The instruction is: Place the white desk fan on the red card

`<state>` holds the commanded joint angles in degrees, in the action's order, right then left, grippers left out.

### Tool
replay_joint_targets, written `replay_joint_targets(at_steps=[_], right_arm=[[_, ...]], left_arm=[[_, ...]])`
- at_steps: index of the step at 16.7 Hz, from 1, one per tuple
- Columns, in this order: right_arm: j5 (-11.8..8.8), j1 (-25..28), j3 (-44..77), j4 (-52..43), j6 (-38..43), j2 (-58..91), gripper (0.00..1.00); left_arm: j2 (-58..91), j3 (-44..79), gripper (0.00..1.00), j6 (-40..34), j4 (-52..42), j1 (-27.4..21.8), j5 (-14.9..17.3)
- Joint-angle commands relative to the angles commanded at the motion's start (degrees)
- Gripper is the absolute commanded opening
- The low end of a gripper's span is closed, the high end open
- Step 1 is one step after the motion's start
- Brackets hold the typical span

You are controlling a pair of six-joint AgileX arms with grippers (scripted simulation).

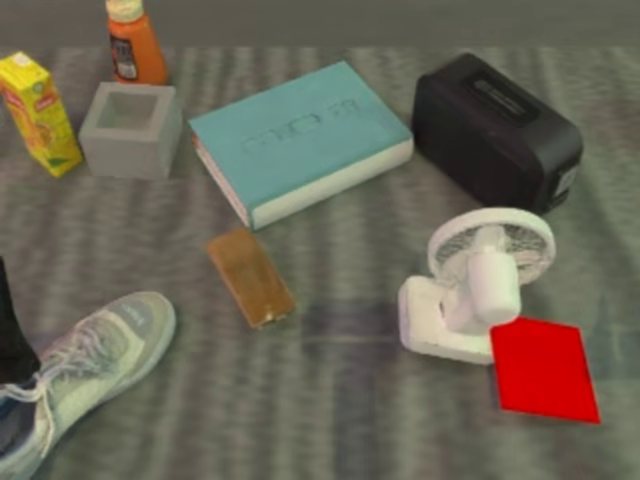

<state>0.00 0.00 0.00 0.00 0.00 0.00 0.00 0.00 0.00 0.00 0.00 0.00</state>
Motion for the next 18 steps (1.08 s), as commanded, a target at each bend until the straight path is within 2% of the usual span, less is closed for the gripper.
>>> replay_joint_targets(at_steps=[4, 8, 18], right_arm=[[-0.4, 0.4, 1.7, -1.7, -1.6, 1.8, 1.0], [-2.3, 2.3, 12.1, -11.0, -10.3, 12.7, 1.0], [-10.9, 10.5, 60.7, -45.4, -44.9, 67.5, 1.0]], left_arm=[[0.0, 0.0, 1.0, 0.0, 0.0, 0.0, 0.0], [0.0, 0.0, 1.0, 0.0, 0.0, 0.0, 0.0], [0.0, 0.0, 1.0, 0.0, 0.0, 0.0, 0.0]])
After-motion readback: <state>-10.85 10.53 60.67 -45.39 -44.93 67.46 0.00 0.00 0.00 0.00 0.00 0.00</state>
